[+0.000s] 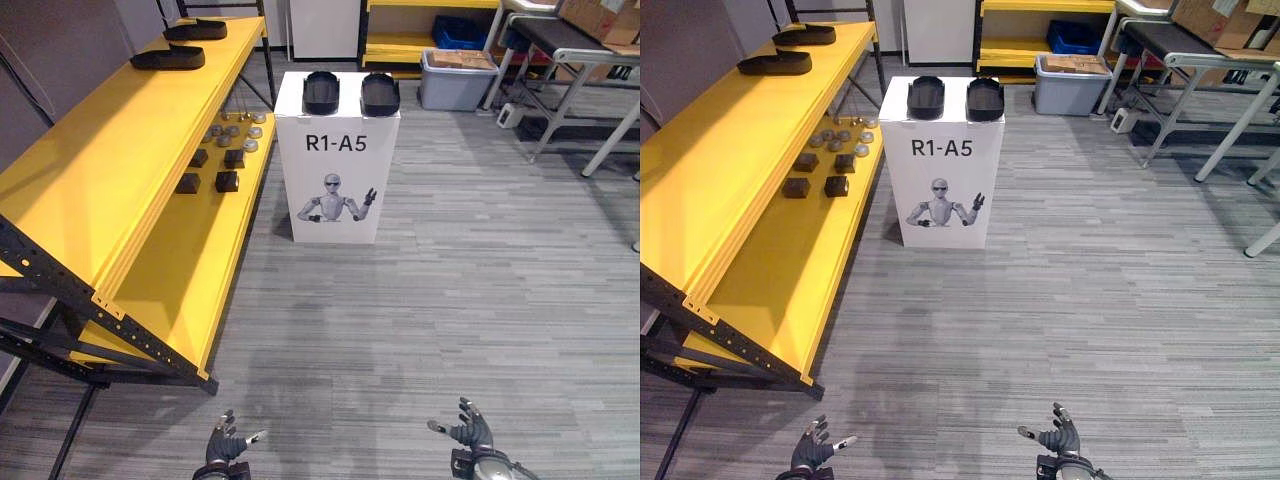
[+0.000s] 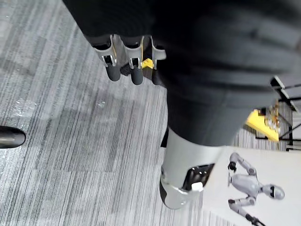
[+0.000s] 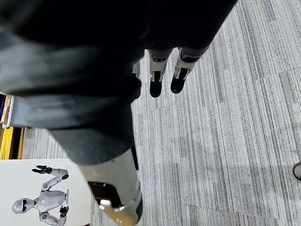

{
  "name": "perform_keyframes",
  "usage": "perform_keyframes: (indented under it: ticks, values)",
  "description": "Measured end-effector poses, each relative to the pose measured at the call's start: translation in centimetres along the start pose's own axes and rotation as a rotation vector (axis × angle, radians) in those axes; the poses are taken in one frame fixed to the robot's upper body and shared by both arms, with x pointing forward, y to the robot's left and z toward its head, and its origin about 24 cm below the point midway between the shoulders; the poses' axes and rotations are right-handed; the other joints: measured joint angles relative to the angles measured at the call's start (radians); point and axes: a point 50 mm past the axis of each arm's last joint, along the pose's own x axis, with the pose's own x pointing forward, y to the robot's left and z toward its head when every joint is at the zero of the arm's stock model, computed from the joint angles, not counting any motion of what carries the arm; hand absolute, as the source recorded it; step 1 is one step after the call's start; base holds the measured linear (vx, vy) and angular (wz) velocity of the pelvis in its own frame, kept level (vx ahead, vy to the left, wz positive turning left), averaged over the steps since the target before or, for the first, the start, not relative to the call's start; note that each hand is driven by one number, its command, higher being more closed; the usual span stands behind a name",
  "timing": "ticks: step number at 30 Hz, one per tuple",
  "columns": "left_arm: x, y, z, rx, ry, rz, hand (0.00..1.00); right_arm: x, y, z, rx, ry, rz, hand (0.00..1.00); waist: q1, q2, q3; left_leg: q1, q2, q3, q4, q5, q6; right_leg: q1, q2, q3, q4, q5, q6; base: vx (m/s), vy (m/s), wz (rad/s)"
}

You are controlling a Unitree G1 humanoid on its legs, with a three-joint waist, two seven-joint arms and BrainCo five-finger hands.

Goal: Walk over and take plastic housings, then place them on the shelf

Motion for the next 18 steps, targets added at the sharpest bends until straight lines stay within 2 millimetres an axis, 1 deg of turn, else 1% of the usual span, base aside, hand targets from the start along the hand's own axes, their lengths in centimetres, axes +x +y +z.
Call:
perform_keyframes:
  ticks: [6,12,14,15,16,17,18]
  values:
    - [-0.4,0.3,-1.1,-0.005,0.037,0.010,0.00,-0.2,-0.2,-0.5,0.026,0.018,-0.008,0.00,-0.002,0.001,-0.002,-0.007,-0.001,0.004,-0.010,0.011,0.017,-0.026,0.001,0.000,0.008,0.000,0.000,-0.10,0.006,-0.03]
    - [-0.4,0.3,-1.2,-0.014,0.046,0.013,0.00,0.0,0.0,-0.6,0.046,0.033,-0.014,0.00,0.001,0.001,-0.002,-0.035,-0.001,0.024,-0.009,0.004,0.017,-0.052,0.001,0.012,-0.005,0.008,0.003,0.03,0.010,-0.08]
    - [-0.3,0.3,-1.1,-0.015,0.043,0.014,0.00,0.2,0.1,-0.3,0.047,0.024,-0.011,0.00,0.002,0.001,-0.001,-0.044,0.000,0.038,0.011,-0.017,0.023,-0.055,0.002,0.031,-0.008,0.008,0.004,0.08,0.033,-0.26]
    - [-0.3,0.2,-0.9,-0.016,0.035,0.012,0.00,0.4,0.2,0.1,0.048,0.015,-0.009,0.00,0.001,0.002,0.000,-0.066,0.003,0.052,0.050,-0.046,0.026,-0.063,0.002,0.041,0.001,0.002,0.012,0.11,0.068,-0.36]
    - [-0.1,0.1,-0.5,-0.019,0.021,0.008,0.00,0.6,0.3,0.5,0.049,0.006,-0.008,0.00,0.003,0.008,0.004,-0.086,0.008,0.063,0.095,-0.077,0.029,-0.085,0.002,0.055,0.039,-0.015,0.033,0.11,0.077,-0.35]
    - [-0.1,0.0,-0.3,-0.021,0.012,0.005,0.00,0.6,0.4,0.7,0.050,0.002,-0.007,0.00,0.003,0.011,0.007,-0.093,0.009,0.069,0.116,-0.093,0.033,-0.100,0.001,0.056,0.072,-0.032,0.041,0.11,0.092,-0.31]
    - [0.0,-0.3,0.2,-0.026,-0.008,-0.001,0.00,0.8,0.4,1.0,0.052,-0.006,-0.008,0.00,0.004,0.015,0.015,-0.095,0.007,0.079,0.149,-0.120,0.042,-0.138,-0.007,0.056,0.170,-0.075,0.065,0.09,0.097,-0.14]
